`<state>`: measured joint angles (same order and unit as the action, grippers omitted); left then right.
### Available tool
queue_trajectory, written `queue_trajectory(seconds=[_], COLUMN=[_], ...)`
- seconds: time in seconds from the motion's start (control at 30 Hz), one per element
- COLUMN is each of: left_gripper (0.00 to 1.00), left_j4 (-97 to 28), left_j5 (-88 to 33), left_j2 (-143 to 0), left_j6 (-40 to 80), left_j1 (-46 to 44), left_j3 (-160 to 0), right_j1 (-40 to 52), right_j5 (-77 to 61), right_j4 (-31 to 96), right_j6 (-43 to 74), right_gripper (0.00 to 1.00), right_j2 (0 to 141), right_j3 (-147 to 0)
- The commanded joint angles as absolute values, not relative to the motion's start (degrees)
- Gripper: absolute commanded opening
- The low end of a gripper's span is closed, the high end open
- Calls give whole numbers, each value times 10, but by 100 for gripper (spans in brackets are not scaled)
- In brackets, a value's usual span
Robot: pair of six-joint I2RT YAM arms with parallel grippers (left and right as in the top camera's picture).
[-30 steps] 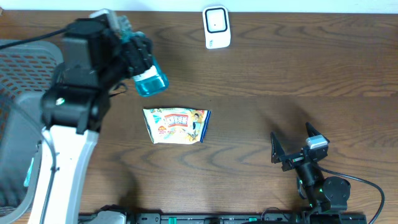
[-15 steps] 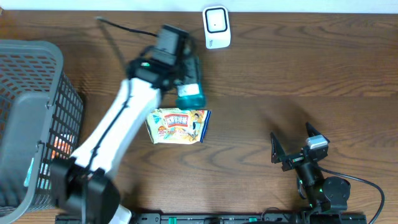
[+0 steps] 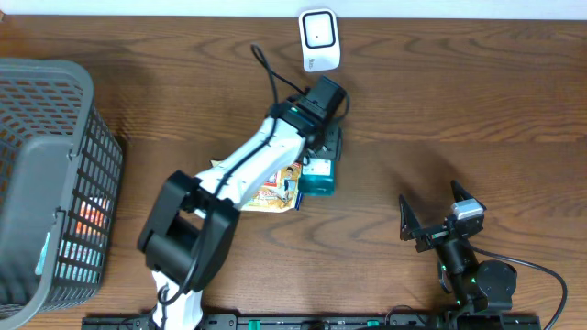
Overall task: Scan the item barcode
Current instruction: 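Lift the Listerine bottle out and carry it beside the wipes pack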
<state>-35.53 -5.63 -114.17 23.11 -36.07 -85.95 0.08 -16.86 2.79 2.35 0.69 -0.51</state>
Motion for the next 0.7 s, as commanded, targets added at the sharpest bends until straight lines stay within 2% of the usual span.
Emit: queue_trajectory(seconds=[0.0, 0.67], left_gripper=[55, 55], left_j4=[-353, -326], left_j5=[-53, -34], left_j2=[-1148, -1161], left_j6=[225, 225], left_j1=[-371, -394], left_j3=[-872, -824], right_j1=[5, 5], right_j5=[-166, -166], right_j4=[30, 30], right_j6=[27, 27], right_gripper=[99, 99], right_j2=[3, 3], right_j3=[-3, -3])
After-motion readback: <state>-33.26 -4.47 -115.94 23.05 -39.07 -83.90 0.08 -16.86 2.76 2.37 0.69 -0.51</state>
